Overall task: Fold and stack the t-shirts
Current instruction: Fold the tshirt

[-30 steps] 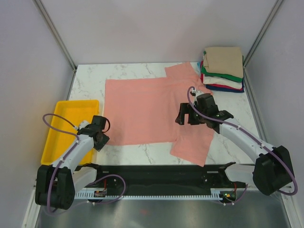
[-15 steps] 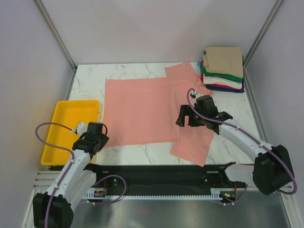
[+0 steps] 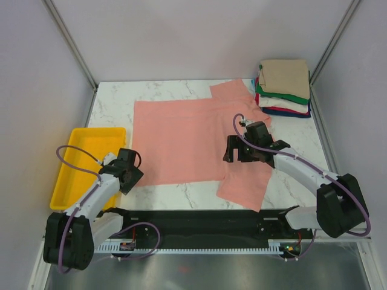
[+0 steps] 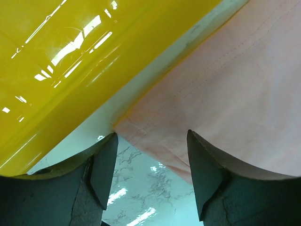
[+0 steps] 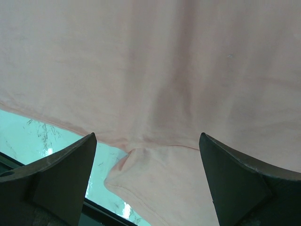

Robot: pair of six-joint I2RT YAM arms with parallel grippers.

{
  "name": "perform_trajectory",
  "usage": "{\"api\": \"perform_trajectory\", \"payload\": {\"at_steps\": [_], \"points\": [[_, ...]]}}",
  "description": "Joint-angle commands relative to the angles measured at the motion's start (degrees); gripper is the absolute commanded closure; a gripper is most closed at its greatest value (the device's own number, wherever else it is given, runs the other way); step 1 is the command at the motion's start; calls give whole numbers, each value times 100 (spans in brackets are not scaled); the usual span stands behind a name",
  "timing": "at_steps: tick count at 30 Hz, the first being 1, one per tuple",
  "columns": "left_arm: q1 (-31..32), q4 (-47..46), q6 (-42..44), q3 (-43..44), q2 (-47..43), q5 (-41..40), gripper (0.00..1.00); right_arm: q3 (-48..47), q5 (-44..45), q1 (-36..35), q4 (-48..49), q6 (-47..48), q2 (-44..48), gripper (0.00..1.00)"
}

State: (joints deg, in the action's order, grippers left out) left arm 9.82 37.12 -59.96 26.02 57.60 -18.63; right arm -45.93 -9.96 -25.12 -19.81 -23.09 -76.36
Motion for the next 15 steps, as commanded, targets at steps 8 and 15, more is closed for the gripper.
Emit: {"api": "perform_trajectory", "payload": {"at_steps": [8,15], "points": [[2,-320,-138,70,577,26,62,110,213,-36,92,-37,235,2],[2,-425,11,35,515,132,98,470,2119,-255,-1269,-1433,876,2]]}}
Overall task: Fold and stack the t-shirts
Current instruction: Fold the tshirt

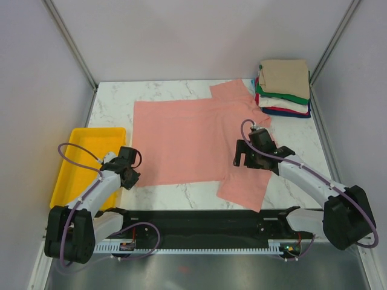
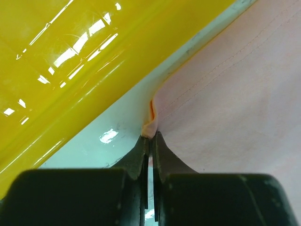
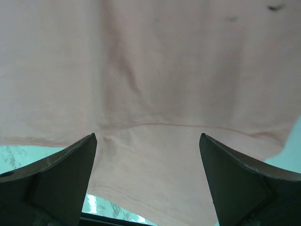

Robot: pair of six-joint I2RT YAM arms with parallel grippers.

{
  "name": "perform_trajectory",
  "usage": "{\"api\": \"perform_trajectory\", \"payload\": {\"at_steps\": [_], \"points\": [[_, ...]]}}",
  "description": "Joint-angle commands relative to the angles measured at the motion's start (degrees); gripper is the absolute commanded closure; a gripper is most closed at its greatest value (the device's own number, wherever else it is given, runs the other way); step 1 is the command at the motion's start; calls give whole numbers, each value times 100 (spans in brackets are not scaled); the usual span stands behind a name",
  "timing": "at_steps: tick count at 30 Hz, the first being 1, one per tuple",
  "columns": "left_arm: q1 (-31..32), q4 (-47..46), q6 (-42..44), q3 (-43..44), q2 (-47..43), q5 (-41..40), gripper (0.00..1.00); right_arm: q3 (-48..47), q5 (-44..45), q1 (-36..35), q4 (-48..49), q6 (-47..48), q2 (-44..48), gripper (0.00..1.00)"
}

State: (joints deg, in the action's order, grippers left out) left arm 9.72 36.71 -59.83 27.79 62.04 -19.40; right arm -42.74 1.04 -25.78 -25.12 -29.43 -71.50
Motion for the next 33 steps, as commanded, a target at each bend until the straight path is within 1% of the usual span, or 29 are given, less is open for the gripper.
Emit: {"api": "perform_trajectory", "payload": {"at_steps": [1,2,3,4,8,9,11,12,15,16,19,20,22,23,25,26,31,32,33], "points": [[13,-445,41,-160,-7,226,98,196,1134,-304,-870,-940,505,2],[13,-471,59,-195,-51,243,98,248,1414,-470,-1176,-1081,654,2],[4,-506,77,-213,-95,270,98,266,1547,-802,-1344,-1413,699,2],[13,-559,129,-239,-148,296,98,275,1644,-962,-1485,-1556,743,2],[4,-647,226,-309,-315,366,98,372,1864,-1806,-2091,-2373,805,2],[13,-682,261,-309,-315,401,98,389,1882,-2164,-2180,-2514,787,2],[13,-691,323,-301,-298,419,98,485,1917,-2544,-2417,-2988,770,2],[13,-717,358,-309,-315,463,98,521,2013,-2911,-2505,-3172,752,2],[13,-762,428,-336,-394,507,98,565,2084,-3458,-2708,-3656,682,6],[4,-762,437,-362,-438,507,98,522,2093,-3530,-2813,-3875,595,7],[4,-805,455,-423,-596,525,98,530,2164,-3636,-2840,-4053,375,11],[4,-823,472,-441,-631,542,98,573,2138,-3645,-2718,-4105,313,15],[4,-867,499,-459,-667,560,98,757,2033,-3636,-2446,-4123,121,19],[4,-876,516,-459,-658,569,98,802,2006,-3627,-2375,-4141,58,23],[4,-893,552,-441,-632,595,98,916,1971,-3636,-2243,-4159,-38,28],[4,-902,569,-441,-623,612,98,952,1962,-3636,-2121,-4185,-56,34],[4,-946,613,-441,-614,648,98,1057,1953,-3627,-1953,-4194,-319,42],[-5,-946,622,-441,-623,657,98,1066,1962,-3627,-1900,-4185,-346,50],[4,-946,622,-441,-614,657,98,1066,1944,-3618,-1891,-4159,-364,55]]}}
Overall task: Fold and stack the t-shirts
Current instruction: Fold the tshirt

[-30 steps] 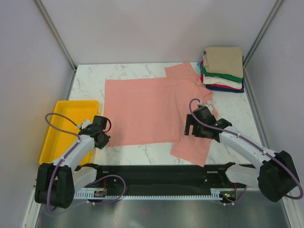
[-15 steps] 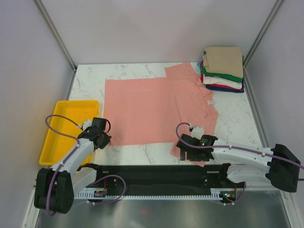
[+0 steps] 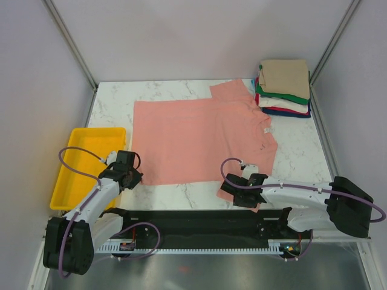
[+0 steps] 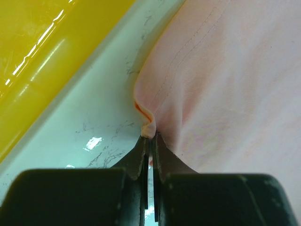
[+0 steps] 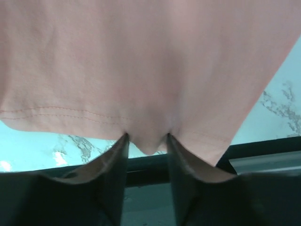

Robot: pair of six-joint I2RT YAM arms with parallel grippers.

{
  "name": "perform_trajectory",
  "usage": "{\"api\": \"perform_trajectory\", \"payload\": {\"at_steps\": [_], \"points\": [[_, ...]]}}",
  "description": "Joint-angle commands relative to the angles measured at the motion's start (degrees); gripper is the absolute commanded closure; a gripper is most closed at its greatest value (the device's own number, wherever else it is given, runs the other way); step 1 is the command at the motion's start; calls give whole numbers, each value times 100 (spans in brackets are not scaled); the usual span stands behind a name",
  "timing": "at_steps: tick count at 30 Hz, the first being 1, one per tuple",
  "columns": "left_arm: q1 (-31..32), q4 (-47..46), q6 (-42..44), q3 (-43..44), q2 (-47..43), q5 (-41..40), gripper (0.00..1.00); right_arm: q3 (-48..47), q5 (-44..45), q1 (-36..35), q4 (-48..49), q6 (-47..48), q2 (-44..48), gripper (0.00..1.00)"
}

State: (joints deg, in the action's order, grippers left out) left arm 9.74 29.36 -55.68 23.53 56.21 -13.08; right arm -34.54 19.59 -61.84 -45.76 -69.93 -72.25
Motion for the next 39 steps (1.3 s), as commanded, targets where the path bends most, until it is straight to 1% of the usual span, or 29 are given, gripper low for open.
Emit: {"api": "perform_trajectory", "payload": {"at_steps": [1,2,3,4,6,7,11,14,17,18,19,22,25,27,28,32,39], "points": [[2,-221,207,-15,-31,25,98,238,106,-12,181,-108,-307,60],[2,-221,215,-15,-31,34,98,229,106,-12,181,-100,-316,70],[2,-221,224,-15,-31,34,98,229,97,-12,181,-91,-299,74],[2,-229,224,-15,-22,42,98,238,106,-21,155,-82,-273,83],[2,-229,250,-6,-13,51,98,255,106,-3,146,-91,-220,91],[2,-229,259,-6,-4,60,98,281,106,-3,120,-91,-202,100],[2,-221,356,-24,-83,148,98,255,27,-12,-56,-143,35,100],[2,-151,409,-85,-337,227,98,115,62,-21,-363,-249,465,100],[2,33,418,-7,-680,429,98,-359,456,-21,-1038,-389,817,100],[2,200,435,116,-751,455,98,-647,597,-21,-1241,-398,905,100],[2,271,453,195,-882,464,98,-763,703,-12,-1478,-355,932,100],[2,482,602,503,-980,499,98,-1194,1037,-12,-1646,-91,792,100],[2,683,672,784,-848,508,98,-1633,1371,67,-1787,119,467,100],[-7,728,743,1003,-682,535,98,-1922,1582,268,-1779,304,317,100],[-7,729,778,1065,-629,543,98,-2011,1617,365,-1640,627,291,100],[-16,737,988,1408,-199,508,98,-2346,1556,1093,-1120,1525,124,100],[-95,623,1235,2014,505,500,98,-2961,1556,1894,-575,2808,-552,100]]}}
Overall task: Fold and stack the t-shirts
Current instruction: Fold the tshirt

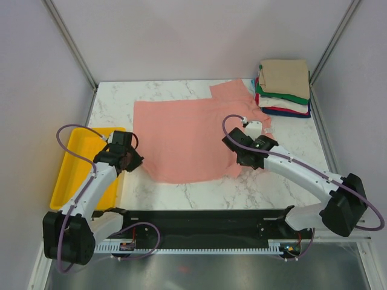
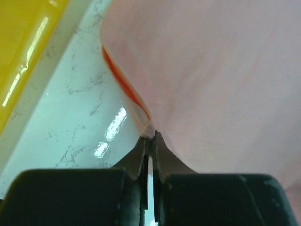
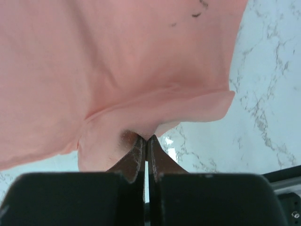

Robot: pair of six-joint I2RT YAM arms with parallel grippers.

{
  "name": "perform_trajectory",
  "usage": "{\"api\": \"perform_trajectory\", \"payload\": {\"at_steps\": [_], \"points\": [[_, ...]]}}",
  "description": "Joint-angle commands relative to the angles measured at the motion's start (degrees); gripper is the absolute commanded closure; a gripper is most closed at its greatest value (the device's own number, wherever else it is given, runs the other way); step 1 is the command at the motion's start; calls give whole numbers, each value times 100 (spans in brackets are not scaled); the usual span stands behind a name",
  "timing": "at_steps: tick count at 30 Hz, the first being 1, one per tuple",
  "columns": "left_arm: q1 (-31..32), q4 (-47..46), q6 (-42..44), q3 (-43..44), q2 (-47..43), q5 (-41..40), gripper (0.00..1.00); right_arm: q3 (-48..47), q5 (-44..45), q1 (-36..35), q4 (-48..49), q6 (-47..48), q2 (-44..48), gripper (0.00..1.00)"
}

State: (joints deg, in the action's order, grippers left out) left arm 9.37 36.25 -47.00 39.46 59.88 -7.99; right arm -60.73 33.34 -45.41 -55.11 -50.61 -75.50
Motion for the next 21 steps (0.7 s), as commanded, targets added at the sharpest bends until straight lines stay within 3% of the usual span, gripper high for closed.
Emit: {"api": "perform_trajectory", "payload": {"at_steps": [1,8,21], "points": [[-101,-65,393,500,312,-36,98,-395,155,339,483,999,-306,100],[-602,-171,604,1177,1270,482,98,-1019,93,980,809,1887,-1036,100],[-1244,-118,692,2258,2606,482,98,-2284,340,1772,1011,2960,-2257,100]]}}
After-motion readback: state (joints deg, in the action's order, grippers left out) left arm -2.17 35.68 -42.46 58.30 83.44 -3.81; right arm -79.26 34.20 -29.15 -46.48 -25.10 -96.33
